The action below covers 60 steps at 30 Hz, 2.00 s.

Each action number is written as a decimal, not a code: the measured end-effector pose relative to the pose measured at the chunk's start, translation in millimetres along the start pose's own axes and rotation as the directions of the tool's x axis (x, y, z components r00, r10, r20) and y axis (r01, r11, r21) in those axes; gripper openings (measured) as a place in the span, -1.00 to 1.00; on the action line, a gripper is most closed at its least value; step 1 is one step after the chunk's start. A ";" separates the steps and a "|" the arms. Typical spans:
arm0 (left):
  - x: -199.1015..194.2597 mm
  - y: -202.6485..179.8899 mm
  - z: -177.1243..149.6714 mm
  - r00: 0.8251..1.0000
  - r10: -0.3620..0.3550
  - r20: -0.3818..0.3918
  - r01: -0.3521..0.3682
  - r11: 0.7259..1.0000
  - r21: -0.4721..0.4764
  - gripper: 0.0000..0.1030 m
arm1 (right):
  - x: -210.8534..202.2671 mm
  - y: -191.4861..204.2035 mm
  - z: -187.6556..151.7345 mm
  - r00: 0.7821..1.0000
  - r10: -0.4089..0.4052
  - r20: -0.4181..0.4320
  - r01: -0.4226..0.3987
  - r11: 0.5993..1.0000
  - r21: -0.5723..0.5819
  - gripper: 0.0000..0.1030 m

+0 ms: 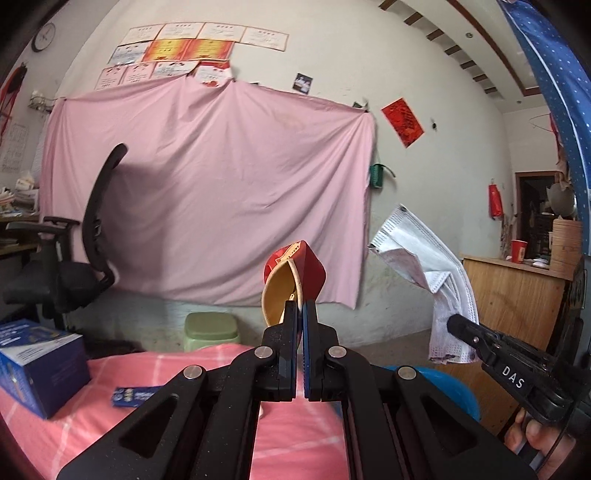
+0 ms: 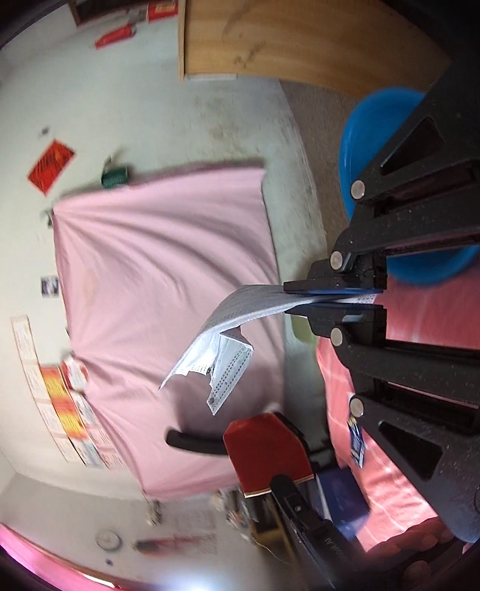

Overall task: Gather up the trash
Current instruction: 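Carry the mask and red packet to the blue bucket and release both, then move both tools back over the bed toward the pink case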

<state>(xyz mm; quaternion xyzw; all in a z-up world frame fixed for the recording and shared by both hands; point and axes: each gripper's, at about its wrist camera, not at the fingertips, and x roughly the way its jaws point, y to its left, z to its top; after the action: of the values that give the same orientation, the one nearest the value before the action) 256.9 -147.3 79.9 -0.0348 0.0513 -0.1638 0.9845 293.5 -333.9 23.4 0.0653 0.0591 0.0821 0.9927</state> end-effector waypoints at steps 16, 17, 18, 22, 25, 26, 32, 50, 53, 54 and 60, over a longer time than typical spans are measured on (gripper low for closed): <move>79.9 -98.7 -32.6 0.958 -0.178 -0.226 0.185 0.983 0.014 -0.99 | -18.7 -101.8 -16.3 0.973 -0.195 -0.120 0.209 0.971 0.116 -0.58; 85.7 -101.7 -35.6 0.952 -0.182 -0.248 0.190 0.982 0.007 -0.99 | -13.7 -106.4 -20.2 0.970 -0.192 -0.149 0.211 0.969 0.126 -0.58; 93.3 -104.1 -39.2 0.943 -0.186 -0.276 0.192 0.981 -0.003 -0.99 | -8.8 -110.6 -24.1 0.967 -0.185 -0.174 0.210 0.968 0.140 -0.58; 119.5 -106.2 -52.6 0.900 -0.196 -0.389 0.189 0.980 -0.056 -0.99 | 3.8 -122.6 -33.9 0.952 -0.183 -0.245 0.226 0.961 0.161 -0.58; 134.0 -104.3 -57.4 0.876 -0.195 -0.441 0.174 0.981 -0.089 -0.99 | 14.7 -130.7 -41.7 0.931 -0.189 -0.312 0.251 0.952 0.173 -0.57; 138.0 -103.5 -58.9 0.867 -0.199 -0.457 0.173 0.980 -0.100 -0.99 | 17.8 -133.3 -44.7 0.925 -0.189 -0.330 0.257 0.950 0.177 -0.56; 154.1 -103.5 -66.8 0.817 -0.214 -0.535 0.163 0.976 -0.142 -0.99 | 29.2 -143.1 -55.5 0.901 -0.163 -0.402 0.263 0.942 0.207 -0.49; 131.8 -73.7 -51.9 0.850 -0.158 -0.502 0.097 0.985 -0.146 -0.24 | 24.9 -134.2 -42.2 0.930 -0.172 -0.324 0.243 0.950 0.194 0.37; 117.5 -57.9 -41.9 0.876 -0.127 -0.466 0.072 0.988 -0.136 -0.11 | 20.1 -122.7 -33.0 0.943 -0.192 -0.271 0.243 0.955 0.171 0.74; 112.1 -52.5 -38.2 0.885 -0.110 -0.451 0.060 0.990 -0.125 -0.03 | 18.1 -117.8 -30.0 0.949 -0.198 -0.247 0.243 0.956 0.165 0.86; 75.6 -13.2 -21.5 0.943 -0.007 -0.334 -0.029 0.994 -0.104 0.84 | 13.8 -85.2 -19.0 0.973 -0.173 -0.152 0.190 0.976 0.107 1.00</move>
<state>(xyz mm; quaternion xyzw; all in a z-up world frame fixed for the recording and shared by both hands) 321.4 -185.6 52.9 -0.0593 0.2261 -0.1587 0.9593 317.9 -412.6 -8.7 0.1138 0.1398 -0.0083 0.9836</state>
